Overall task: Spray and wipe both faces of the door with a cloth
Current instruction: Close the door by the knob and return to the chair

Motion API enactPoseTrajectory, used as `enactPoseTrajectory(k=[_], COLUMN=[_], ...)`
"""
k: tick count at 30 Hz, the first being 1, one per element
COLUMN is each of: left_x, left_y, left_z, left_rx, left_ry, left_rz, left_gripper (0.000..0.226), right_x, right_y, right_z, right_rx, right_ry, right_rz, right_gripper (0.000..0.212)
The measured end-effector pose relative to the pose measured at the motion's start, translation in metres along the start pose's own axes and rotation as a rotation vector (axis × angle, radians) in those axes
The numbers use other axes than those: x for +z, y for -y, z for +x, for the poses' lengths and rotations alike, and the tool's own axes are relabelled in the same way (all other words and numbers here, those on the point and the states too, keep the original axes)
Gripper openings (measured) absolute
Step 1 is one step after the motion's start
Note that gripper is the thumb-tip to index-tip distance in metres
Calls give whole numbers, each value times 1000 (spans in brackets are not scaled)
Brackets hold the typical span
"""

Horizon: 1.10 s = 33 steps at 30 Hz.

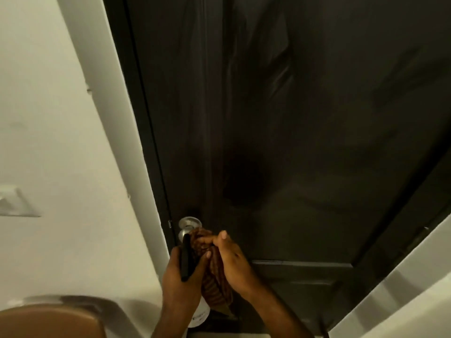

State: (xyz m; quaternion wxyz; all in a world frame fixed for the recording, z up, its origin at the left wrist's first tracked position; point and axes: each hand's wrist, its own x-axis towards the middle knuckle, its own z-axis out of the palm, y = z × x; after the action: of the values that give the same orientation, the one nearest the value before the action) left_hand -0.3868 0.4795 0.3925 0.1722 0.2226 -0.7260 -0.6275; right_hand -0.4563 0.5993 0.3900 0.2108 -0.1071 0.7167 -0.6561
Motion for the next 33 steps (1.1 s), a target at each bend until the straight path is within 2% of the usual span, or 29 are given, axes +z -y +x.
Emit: enactPoseTrajectory(k=[3, 5, 8, 13, 18, 24, 27, 30, 33], left_x=[-23, -33, -51, -75, -91, -116, -128, -137, -144], left_y=[5, 3, 5, 6, 10, 15, 19, 22, 26], left_z=[0, 1, -2, -4, -7, -12, -13, -15, -16], left_rx=[48, 92, 130, 146, 141, 121, 122, 110, 109], left_ry=[-23, -12, -25, -29, -33, -69, -90, -83, -91], left_rz=[21, 66, 101, 116, 119, 92, 56, 2, -29], left_gripper=[24, 24, 28, 34, 42, 50, 51, 49, 43], right_x=[29, 41, 51, 58, 77, 106, 120, 134, 142], right_y=[1, 5, 4, 3, -6, -2, -2, -9, -14], right_z=[-5, -5, 1, 21, 48, 78, 92, 105, 118], right_rx=[-105, -162, -76, 66, 129, 258, 327, 354, 334], right_ry=[-100, -226, -333, -351, -335, -380, -391, -479, -578], right_rz=[-125, -188, -231, -325, -372, -319, -141, 25, 178], right_gripper=[49, 37, 34, 30, 50, 67, 76, 83, 77])
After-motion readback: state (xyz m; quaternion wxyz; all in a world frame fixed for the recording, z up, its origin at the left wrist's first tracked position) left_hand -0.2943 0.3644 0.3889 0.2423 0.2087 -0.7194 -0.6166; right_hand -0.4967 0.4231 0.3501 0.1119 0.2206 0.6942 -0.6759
